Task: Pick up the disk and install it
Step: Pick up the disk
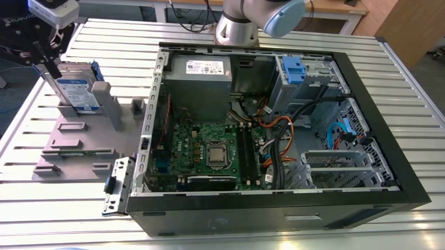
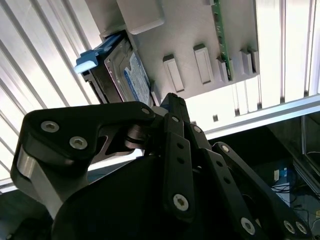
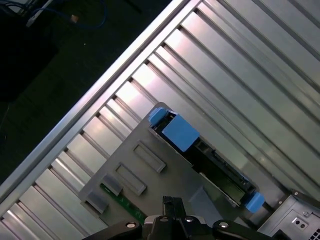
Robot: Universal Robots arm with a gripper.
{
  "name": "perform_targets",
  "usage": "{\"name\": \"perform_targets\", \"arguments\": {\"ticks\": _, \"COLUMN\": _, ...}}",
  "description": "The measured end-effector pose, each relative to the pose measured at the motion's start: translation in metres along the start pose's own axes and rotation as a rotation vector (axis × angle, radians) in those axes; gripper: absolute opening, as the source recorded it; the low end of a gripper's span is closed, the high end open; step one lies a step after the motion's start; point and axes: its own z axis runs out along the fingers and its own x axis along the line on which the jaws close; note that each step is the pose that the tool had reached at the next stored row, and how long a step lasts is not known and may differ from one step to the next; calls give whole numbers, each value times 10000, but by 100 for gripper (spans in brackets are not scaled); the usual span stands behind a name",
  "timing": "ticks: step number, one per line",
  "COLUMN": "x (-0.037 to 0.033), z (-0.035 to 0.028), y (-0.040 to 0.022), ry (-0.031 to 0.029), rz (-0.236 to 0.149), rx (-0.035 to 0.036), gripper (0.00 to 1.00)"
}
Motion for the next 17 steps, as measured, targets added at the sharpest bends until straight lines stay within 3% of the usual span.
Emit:
{"name": "perform_targets", "arguments": {"ticks": 9, "x": 0, "z": 0, "y": 0, "ry": 1, "rz": -260, "rx": 3, "gripper": 11}}
{"name": "perform_targets", "arguments": {"ticks": 10, "x": 0, "z": 0, "y": 0, "ry": 4, "rz": -720, "rx": 9, "gripper": 11}}
{"name": "perform_targets", "arguments": {"ticks": 17, "x": 0, "z": 0, "y": 0, "ry": 4, "rz": -852, "rx": 11, "gripper": 11}}
